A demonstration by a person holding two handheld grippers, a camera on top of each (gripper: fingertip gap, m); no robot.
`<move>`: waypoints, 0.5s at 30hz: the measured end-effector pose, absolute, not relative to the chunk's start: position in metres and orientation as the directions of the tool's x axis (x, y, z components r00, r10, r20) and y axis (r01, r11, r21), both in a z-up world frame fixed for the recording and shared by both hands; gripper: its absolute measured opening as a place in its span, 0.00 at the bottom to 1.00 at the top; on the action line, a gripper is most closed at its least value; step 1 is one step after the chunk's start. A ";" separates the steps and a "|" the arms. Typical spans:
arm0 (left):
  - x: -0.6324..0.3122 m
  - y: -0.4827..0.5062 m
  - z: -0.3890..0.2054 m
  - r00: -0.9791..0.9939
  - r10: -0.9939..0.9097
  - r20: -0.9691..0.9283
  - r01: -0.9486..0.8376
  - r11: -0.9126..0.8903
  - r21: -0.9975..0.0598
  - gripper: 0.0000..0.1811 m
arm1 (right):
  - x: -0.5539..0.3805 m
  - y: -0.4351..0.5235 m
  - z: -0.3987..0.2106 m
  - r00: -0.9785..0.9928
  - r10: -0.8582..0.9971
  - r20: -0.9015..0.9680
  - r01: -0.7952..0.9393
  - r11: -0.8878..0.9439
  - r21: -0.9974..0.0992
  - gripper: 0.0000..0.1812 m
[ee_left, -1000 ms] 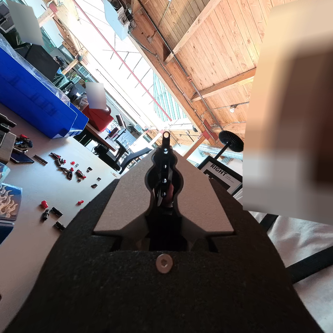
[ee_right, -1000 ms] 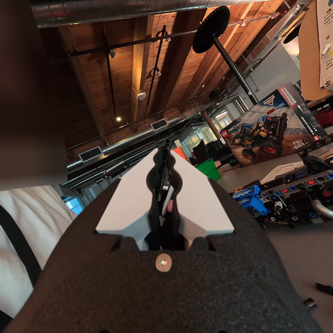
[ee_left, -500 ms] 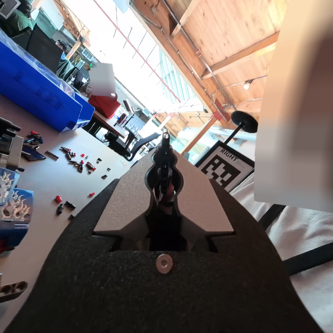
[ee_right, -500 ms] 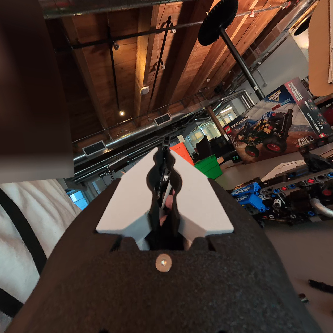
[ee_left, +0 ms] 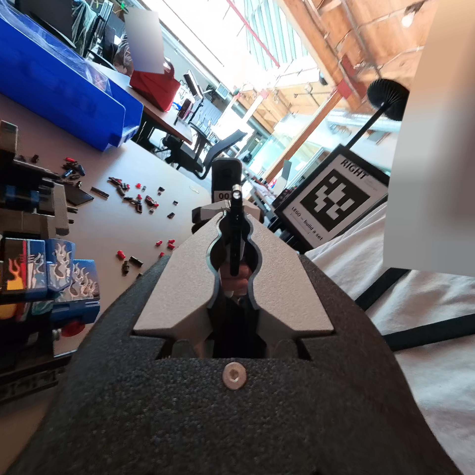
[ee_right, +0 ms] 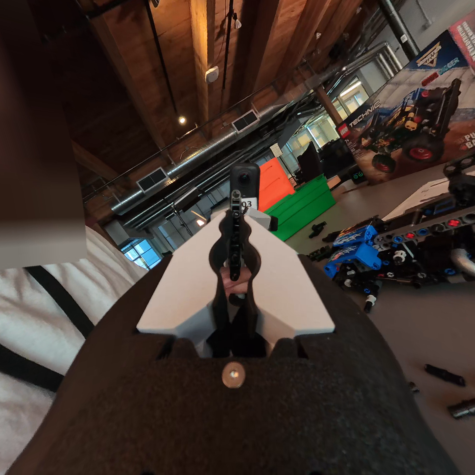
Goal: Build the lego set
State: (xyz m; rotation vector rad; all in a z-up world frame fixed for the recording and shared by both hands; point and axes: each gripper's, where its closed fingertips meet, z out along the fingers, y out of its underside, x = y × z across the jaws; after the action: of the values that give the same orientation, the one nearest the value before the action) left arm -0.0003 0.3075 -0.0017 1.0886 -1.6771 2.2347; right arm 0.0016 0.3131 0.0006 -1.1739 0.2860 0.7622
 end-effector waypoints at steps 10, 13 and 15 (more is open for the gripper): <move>0.000 0.308 0.000 -0.730 -0.284 0.622 -0.506 -0.386 -0.771 0.03 | 0.001 0.312 0.002 0.691 0.426 -0.584 -0.691 0.154 -0.706 0.03; 0.000 0.310 -0.001 -0.727 -0.285 0.625 -0.509 -0.387 -0.769 0.03 | 0.001 0.312 0.001 0.694 0.420 -0.584 -0.689 0.155 -0.707 0.03; 0.000 0.310 -0.002 -0.726 -0.293 0.622 -0.508 -0.382 -0.772 0.03 | 0.002 0.311 0.001 0.688 0.426 -0.588 -0.696 0.155 -0.701 0.03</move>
State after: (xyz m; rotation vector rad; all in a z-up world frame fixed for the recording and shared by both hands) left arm -0.0003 0.3100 -0.0020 1.0913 -1.6569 2.2473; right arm 0.0024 0.3109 0.0012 -1.1616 0.2778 0.8176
